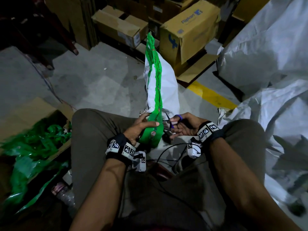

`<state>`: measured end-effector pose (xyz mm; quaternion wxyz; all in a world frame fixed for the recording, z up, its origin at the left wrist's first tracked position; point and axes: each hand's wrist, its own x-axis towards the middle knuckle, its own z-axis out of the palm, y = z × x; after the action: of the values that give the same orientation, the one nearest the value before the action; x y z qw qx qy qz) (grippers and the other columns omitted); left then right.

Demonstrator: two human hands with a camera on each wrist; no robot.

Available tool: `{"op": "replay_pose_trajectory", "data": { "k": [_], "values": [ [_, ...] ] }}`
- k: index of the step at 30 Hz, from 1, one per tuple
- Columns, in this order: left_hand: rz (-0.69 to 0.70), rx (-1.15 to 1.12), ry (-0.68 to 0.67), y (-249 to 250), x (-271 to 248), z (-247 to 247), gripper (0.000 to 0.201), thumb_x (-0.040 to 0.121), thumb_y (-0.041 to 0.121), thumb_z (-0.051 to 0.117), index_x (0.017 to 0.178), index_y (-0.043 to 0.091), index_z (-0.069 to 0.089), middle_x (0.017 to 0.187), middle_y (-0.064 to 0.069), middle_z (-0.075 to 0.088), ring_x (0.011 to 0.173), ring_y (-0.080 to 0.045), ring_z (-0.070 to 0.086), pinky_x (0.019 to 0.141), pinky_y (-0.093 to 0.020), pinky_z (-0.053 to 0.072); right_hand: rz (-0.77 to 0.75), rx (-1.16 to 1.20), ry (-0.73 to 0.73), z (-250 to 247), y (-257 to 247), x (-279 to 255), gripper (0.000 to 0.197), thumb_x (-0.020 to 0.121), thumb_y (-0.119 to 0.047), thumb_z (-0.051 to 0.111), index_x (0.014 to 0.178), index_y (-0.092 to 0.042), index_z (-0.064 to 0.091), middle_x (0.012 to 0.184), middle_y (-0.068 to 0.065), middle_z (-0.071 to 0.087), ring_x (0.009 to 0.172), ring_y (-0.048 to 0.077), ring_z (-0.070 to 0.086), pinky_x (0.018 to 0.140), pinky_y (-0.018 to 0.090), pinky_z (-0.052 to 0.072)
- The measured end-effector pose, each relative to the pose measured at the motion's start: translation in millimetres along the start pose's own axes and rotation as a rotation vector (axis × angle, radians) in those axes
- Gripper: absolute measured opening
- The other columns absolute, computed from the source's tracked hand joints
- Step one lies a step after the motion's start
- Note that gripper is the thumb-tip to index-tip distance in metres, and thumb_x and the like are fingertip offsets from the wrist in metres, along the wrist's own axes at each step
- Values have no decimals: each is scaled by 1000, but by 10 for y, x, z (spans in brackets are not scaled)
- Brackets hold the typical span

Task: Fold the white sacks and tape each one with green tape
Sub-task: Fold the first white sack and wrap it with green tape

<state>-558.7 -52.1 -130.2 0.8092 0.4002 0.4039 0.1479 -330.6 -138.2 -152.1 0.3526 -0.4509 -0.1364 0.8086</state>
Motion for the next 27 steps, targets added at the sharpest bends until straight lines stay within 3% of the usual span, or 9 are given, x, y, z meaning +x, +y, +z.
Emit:
{"op": "replay_pose_trajectory", "data": {
  "k": [3,6,10,13,15,18,24,27],
  "values": [
    [12,8,-13,17,-20,-20,54,68,8,78,119,18,63,105,-11,74,89,-28,72,76,-36,58,2,-38,24,45,-35,59,28,62,-29,85,74,-17,63,68,7,34,51,15,32,86,47,56],
    [14,10,-6,34,-35,-28,54,68,9,78,119,20,63,103,-8,75,88,-26,72,70,-32,57,-7,-65,61,70,-21,135,32,57,-28,89,74,-17,64,61,5,35,49,14,31,76,40,58],
    [-4,9,-9,59,-72,-11,52,69,11,75,118,21,63,101,-7,75,85,-24,71,69,-31,58,-22,-72,60,100,6,170,20,67,-23,83,75,-14,67,54,3,36,45,11,35,73,36,59],
    [-11,24,-15,53,-82,-14,55,66,14,80,118,23,64,105,-9,74,90,-27,70,77,-35,57,-14,-95,84,83,3,155,11,74,-20,76,68,-14,68,53,2,36,46,11,35,68,33,58],
    [-18,30,-29,47,-80,-27,58,65,16,81,120,23,64,110,-11,73,93,-28,70,82,-38,55,3,-117,61,60,4,141,22,65,-21,85,66,-13,64,52,1,31,46,12,33,65,31,57],
    [-27,2,-48,66,-93,-28,53,72,11,73,123,20,62,108,-12,72,87,-26,71,74,-34,59,9,-128,21,38,18,138,34,54,-24,92,67,-12,64,52,0,29,45,10,31,61,29,54],
    [-44,-1,-66,73,-115,-49,48,80,8,70,125,21,60,110,-14,71,85,-27,71,73,-35,58,-39,-157,24,102,-22,114,38,42,-31,97,64,-17,69,45,-4,35,41,6,30,61,26,54],
    [-45,3,-64,88,-120,-48,46,83,6,68,125,22,59,112,-14,70,86,-26,70,73,-35,57,-61,-194,6,147,-32,98,39,41,-33,98,62,-20,68,45,-6,34,40,5,29,56,23,50]
  ]
}}
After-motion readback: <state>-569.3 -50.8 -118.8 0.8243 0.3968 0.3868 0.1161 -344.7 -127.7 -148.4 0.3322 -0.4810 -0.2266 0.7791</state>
